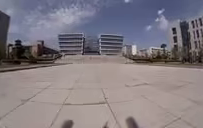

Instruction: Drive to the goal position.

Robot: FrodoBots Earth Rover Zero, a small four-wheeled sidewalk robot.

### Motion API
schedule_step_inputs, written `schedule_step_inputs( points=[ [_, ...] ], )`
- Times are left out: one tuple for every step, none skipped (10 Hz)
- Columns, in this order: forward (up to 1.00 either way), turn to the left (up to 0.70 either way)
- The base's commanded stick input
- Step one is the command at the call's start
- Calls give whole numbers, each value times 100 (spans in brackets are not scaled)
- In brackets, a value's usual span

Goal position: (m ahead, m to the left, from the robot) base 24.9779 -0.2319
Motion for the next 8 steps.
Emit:
schedule_step_inputs(
  points=[
    [70, 0],
    [70, 0],
    [70, 0],
    [70, 0],
    [70, 0],
    [70, 0],
    [70, 0],
    [70, 0]
  ],
)
